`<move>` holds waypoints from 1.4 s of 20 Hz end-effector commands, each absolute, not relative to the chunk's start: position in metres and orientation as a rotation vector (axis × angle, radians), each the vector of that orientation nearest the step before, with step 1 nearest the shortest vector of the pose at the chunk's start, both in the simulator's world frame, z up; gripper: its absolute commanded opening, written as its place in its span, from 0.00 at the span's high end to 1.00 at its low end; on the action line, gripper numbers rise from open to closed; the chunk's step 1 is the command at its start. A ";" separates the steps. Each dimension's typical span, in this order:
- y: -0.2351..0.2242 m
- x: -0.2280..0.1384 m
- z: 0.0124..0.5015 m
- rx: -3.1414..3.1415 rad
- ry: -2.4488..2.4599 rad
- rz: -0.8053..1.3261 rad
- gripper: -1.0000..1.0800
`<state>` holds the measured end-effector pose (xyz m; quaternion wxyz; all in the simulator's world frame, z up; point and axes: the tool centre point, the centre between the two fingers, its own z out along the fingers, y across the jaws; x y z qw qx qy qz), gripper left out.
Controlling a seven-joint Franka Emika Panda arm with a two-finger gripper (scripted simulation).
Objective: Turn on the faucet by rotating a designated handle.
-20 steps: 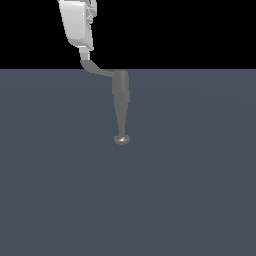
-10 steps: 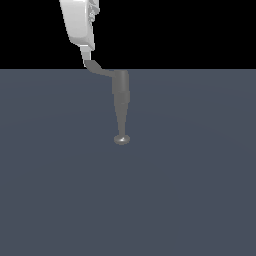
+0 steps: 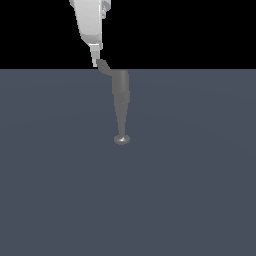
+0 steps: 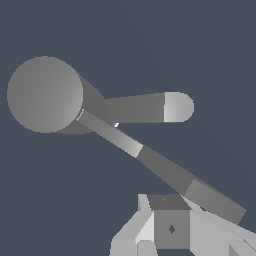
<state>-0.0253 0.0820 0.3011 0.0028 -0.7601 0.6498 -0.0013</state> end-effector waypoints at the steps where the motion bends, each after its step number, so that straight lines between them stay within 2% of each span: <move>1: 0.067 -0.033 0.301 -2.375 2.054 -0.002 1.00; 6: 0.050 -0.046 0.301 -2.376 2.055 0.000 1.00; 8: 0.059 -0.042 0.302 -2.384 2.040 -0.005 1.00; 23: -0.035 -0.030 0.301 -2.376 2.055 0.000 1.00; 24: -0.035 -0.030 0.301 -2.376 2.055 0.000 1.00; 25: -0.009 -0.030 0.302 -2.410 2.008 0.002 1.00; 28: -0.016 -0.023 0.302 -2.406 2.013 0.002 1.00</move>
